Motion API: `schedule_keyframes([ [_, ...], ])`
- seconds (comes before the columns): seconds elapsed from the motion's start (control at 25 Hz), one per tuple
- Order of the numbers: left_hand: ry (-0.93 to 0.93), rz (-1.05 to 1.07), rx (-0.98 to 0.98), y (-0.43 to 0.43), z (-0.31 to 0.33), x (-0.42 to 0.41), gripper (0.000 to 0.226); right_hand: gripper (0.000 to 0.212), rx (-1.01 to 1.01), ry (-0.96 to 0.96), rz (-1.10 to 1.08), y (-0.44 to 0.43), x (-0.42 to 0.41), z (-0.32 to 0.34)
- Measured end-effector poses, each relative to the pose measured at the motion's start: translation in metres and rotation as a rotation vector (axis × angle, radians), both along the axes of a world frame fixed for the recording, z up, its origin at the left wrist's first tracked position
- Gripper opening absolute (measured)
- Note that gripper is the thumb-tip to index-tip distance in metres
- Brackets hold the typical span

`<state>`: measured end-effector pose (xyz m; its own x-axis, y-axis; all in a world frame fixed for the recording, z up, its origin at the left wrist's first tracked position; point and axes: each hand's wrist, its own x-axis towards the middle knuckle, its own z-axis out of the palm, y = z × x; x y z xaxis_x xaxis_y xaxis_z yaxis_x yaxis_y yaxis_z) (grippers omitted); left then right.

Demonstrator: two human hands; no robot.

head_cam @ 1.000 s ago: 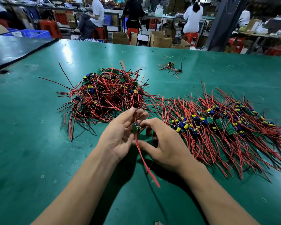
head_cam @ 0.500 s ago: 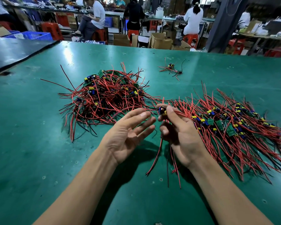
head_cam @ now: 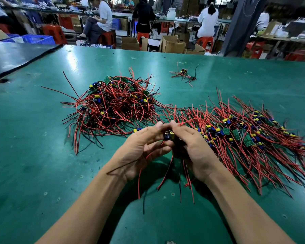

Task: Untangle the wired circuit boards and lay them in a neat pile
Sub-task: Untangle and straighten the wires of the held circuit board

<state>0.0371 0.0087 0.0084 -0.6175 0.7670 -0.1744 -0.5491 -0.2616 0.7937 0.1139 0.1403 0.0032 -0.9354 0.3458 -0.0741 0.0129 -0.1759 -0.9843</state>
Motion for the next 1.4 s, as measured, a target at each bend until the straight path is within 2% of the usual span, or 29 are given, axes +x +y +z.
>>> schedule_keyframes([
  [0.2,0.126,0.099,-0.046,0.005,-0.008,0.007,0.02,0.019,0.066,0.06,-0.077,0.001,-0.004,-0.003],
  [0.32,0.289,0.097,-0.164,0.005,-0.009,0.012,0.032,0.023,0.076,0.026,-0.097,0.004,-0.005,-0.008],
  [0.44,0.395,0.086,-0.262,0.005,-0.011,0.013,0.031,0.026,0.096,-0.002,-0.026,0.006,-0.005,-0.009],
  [0.52,0.397,0.078,-0.27,0.004,-0.01,0.013,0.028,0.026,0.142,-0.006,-0.008,0.009,-0.005,-0.01],
  [0.68,0.369,0.056,-0.226,0.004,-0.006,0.015,0.006,0.026,0.187,-0.006,0.028,0.011,-0.002,-0.007],
  [0.92,0.427,0.133,-0.223,0.007,-0.004,0.02,0.018,0.03,0.031,0.028,0.167,0.011,0.001,-0.004],
  [1.12,0.465,0.093,-0.198,0.004,-0.003,0.019,0.023,0.025,-0.056,0.021,0.211,0.013,0.003,-0.001],
  [1.28,0.448,0.059,-0.232,0.002,-0.004,0.018,0.017,0.018,0.073,-0.043,0.102,0.01,0.004,-0.001],
  [1.4,0.415,0.048,-0.257,0.003,-0.003,0.019,0.015,0.017,0.201,-0.019,-0.023,0.013,0.003,0.0],
])
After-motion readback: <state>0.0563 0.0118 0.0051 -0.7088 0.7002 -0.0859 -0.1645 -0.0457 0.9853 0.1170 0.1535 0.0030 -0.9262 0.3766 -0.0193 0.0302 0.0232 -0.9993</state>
